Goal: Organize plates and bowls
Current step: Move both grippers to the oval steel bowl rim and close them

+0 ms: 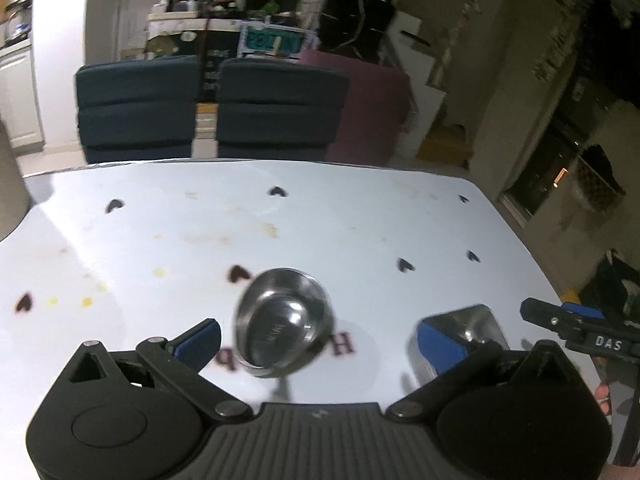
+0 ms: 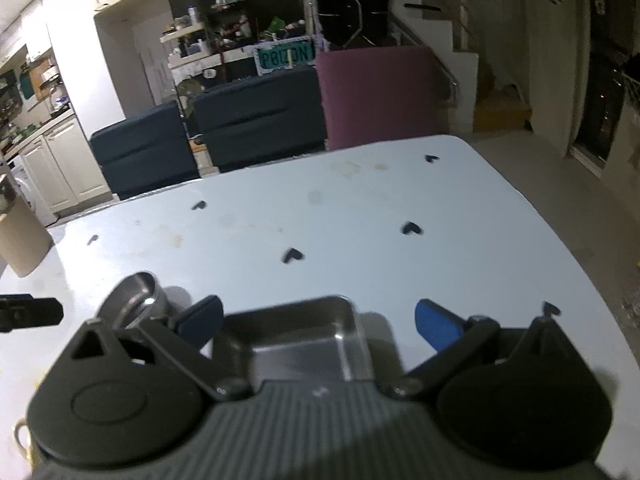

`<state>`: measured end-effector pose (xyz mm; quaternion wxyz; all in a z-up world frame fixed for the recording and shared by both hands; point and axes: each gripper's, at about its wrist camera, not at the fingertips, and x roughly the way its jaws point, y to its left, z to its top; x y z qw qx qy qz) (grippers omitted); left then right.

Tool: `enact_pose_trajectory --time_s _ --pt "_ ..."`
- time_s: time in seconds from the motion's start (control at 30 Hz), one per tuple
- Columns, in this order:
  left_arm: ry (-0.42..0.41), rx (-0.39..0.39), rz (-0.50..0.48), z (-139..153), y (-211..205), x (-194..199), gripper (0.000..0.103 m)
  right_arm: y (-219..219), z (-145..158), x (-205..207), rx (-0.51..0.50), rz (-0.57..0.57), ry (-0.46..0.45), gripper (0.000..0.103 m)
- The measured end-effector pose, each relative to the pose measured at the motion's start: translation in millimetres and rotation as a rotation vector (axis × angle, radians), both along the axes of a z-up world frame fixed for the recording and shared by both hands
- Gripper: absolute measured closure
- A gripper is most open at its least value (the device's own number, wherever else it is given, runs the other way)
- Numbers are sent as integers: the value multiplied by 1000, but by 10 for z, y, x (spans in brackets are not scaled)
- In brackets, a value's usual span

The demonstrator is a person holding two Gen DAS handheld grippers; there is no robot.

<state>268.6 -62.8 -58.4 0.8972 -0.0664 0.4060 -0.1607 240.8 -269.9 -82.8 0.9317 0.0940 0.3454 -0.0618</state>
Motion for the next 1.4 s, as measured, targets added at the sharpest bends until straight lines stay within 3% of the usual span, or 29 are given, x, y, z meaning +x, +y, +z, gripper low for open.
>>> enact_pose_trajectory --time_s 0.37,0.63,0.7,0.73,0.83,1.0,1.2,1.4 --pt "32 40 53 -312 379 289 0 525 23 485 26 101 -40 0" --pt "77 -21 34 -554 553 492 0 833 -51 1038 18 229 27 3" --pt "94 -31 43 -611 574 533 0 931 -91 1134 -25 261 44 13" --pt "103 -44 46 -637 590 548 0 983 -124 1185 -42 286 54 26" --pt "127 -63 46 -689 606 570 0 1062 -245 1352 -19 322 103 52" --pt "135 -73 31 -711 591 576 4 1207 -456 1513 -23 367 140 79" --pt "171 -116 30 -718 554 578 26 1249 -620 1610 -13 334 139 79" --pt "218 -150 51 -741 515 590 43 1164 -571 1514 0 275 154 93"
